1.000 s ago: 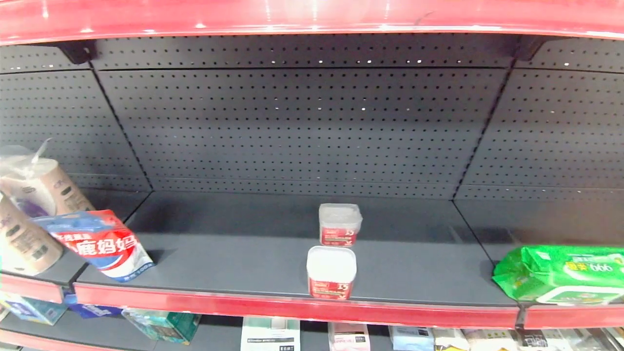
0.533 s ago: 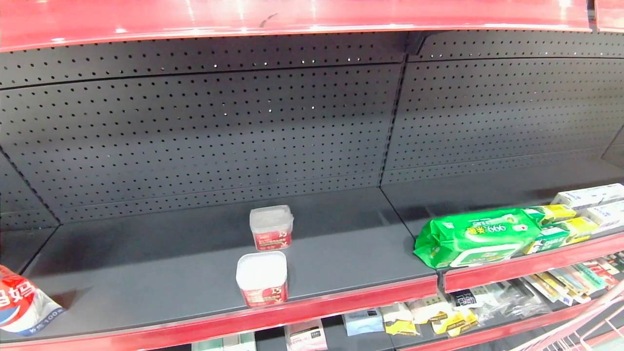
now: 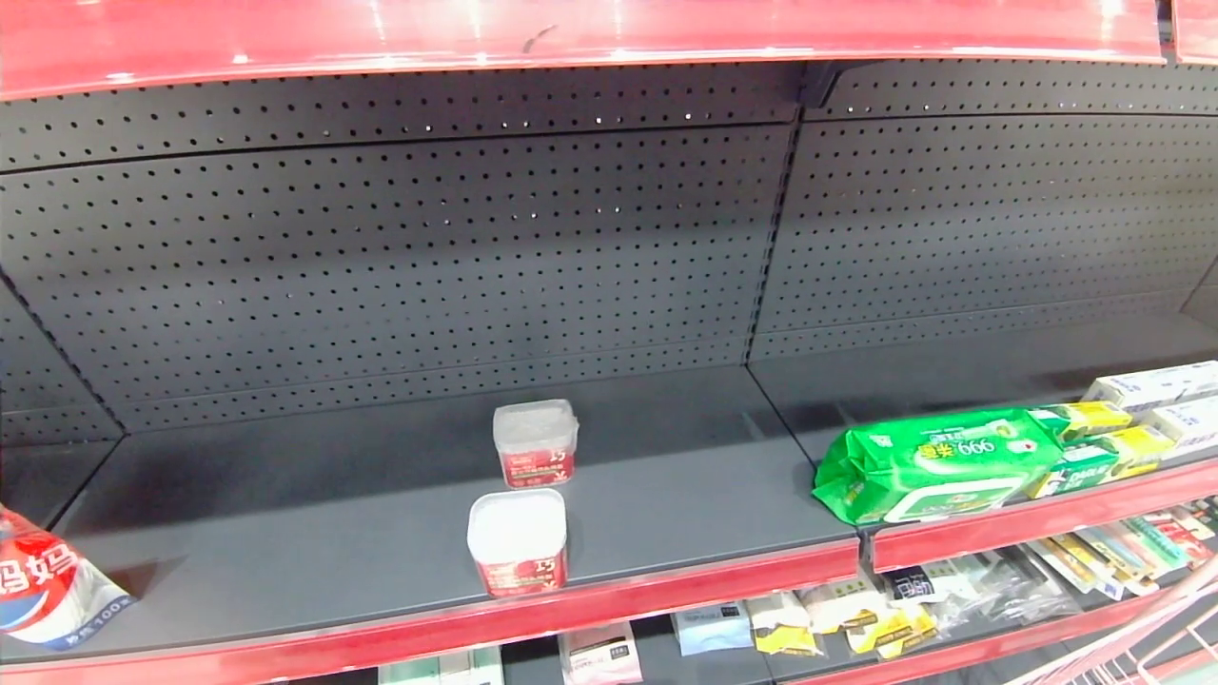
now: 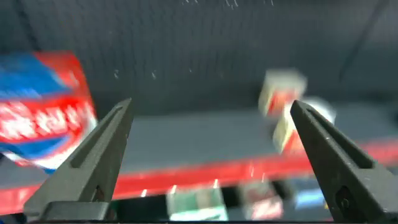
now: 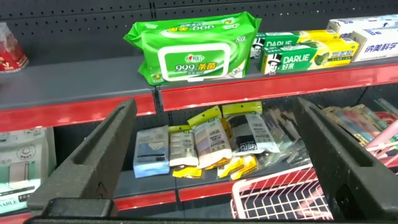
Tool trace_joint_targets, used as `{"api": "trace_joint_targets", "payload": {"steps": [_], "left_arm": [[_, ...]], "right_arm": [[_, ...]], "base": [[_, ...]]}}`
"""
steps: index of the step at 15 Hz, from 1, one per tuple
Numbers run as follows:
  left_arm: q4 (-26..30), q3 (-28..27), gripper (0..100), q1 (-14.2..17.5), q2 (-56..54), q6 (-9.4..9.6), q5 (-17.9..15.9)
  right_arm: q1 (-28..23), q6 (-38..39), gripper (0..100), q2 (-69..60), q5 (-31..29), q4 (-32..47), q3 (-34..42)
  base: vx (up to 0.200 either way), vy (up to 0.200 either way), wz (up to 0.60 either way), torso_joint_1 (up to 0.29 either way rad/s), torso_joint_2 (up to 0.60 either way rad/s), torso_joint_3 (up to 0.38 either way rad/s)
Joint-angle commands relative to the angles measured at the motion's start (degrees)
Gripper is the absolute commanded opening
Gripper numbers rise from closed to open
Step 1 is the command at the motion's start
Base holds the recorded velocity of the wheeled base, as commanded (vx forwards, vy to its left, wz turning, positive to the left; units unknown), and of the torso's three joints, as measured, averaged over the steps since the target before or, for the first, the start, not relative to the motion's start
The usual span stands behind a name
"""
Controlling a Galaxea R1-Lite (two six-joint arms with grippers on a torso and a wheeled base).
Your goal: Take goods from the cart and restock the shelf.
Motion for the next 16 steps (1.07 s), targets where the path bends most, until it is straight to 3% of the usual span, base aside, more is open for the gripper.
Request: {"api": "trace_joint_targets", "payload": {"steps": [1,2,3,5,6,8,13,16], "left_arm": [[1.81,-20.93,100,0.84,40.77,-6.39,14.62],[1.46,-18.38,100,0.4,44.46,-6.65,16.73],[0.5,-17.24,100,-1.88,46.4,-6.92,16.2],[-2.32,-15.22,100,-7.86,49.03,-7.01,15.5],[-3.11,-13.55,100,-13.48,51.14,-6.83,14.97],[-3.2,-12.05,100,-17.35,55.98,-7.01,14.71],[-5.74,-12.05,100,-18.32,65.12,-7.44,14.79],[-6.1,-12.23,100,-18.41,68.9,-9.2,14.97]], "right_arm": [[0.04,-0.13,100,0.09,0.0,0.08,0.0],[0.04,-0.13,100,0.09,0.0,-0.01,0.0],[0.04,-0.13,100,0.09,0.0,0.08,0.0],[0.04,-0.13,100,0.09,0.0,0.08,0.0],[0.04,-0.22,100,0.09,0.0,-0.01,0.0],[0.04,-0.22,100,0.09,0.09,0.08,0.0],[0.04,-0.22,100,0.09,0.09,0.08,0.0],[0.04,-0.22,100,0.09,0.09,0.08,0.0]], "base": [[0.0,0.0,0.0,0.0,0.0,0.0],[0.0,0.0,0.0,0.0,0.0,0.0],[0.0,0.0,0.0,0.0,0.0,0.0],[0.0,0.0,0.0,0.0,0.0,0.0],[0.0,0.0,0.0,0.0,0.0,0.0],[0.0,0.0,0.0,0.0,0.0,0.0],[0.0,0.0,0.0,0.0,0.0,0.0],[0.0,0.0,0.0,0.0,0.0,0.0]]}}
